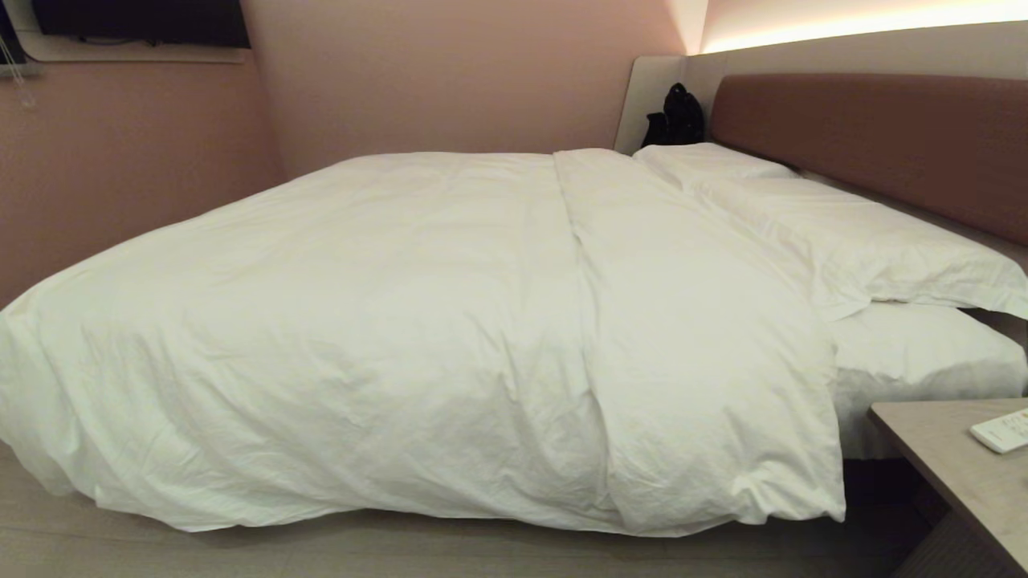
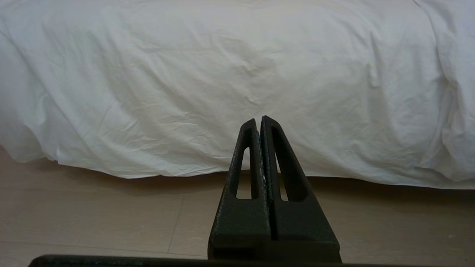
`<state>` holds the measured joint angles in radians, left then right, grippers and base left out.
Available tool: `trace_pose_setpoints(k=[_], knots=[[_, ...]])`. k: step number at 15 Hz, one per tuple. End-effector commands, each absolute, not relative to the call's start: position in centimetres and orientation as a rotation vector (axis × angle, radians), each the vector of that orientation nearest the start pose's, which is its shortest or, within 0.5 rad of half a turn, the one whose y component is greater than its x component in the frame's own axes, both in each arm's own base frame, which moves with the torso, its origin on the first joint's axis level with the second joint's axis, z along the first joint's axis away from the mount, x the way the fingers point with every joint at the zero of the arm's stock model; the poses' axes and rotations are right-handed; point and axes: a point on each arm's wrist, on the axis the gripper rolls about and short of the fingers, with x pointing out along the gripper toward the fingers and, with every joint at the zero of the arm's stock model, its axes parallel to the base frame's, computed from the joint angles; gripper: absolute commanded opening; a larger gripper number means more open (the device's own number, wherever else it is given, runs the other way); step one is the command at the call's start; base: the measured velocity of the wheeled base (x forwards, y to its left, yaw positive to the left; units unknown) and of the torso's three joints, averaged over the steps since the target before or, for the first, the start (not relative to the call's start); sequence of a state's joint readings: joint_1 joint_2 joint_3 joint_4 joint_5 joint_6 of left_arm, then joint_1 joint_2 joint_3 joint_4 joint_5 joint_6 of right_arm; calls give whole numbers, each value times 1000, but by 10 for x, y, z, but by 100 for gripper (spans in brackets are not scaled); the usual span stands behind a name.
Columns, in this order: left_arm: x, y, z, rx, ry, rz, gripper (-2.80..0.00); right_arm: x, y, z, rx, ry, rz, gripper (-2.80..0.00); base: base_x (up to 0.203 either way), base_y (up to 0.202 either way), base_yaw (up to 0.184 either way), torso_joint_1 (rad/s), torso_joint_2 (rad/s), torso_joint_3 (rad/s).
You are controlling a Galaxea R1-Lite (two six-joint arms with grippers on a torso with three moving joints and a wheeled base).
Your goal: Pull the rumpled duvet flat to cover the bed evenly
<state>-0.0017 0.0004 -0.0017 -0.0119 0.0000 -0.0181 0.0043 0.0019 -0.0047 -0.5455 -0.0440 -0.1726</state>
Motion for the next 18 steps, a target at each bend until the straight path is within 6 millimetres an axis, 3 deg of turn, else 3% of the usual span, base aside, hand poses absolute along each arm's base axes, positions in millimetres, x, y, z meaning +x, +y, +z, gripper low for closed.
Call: trace_pose_setpoints(k=[1,18], knots=[[-23,0,77,-18,-14,-2,-280,-40,-1,132,-152,-581,-89,-280,0,0,0,0,0,0],[-23,0,77,-18,-14,-2,-280,-26,-1,103,-139,-262,-54,-280,0,0,0,0,0,0]])
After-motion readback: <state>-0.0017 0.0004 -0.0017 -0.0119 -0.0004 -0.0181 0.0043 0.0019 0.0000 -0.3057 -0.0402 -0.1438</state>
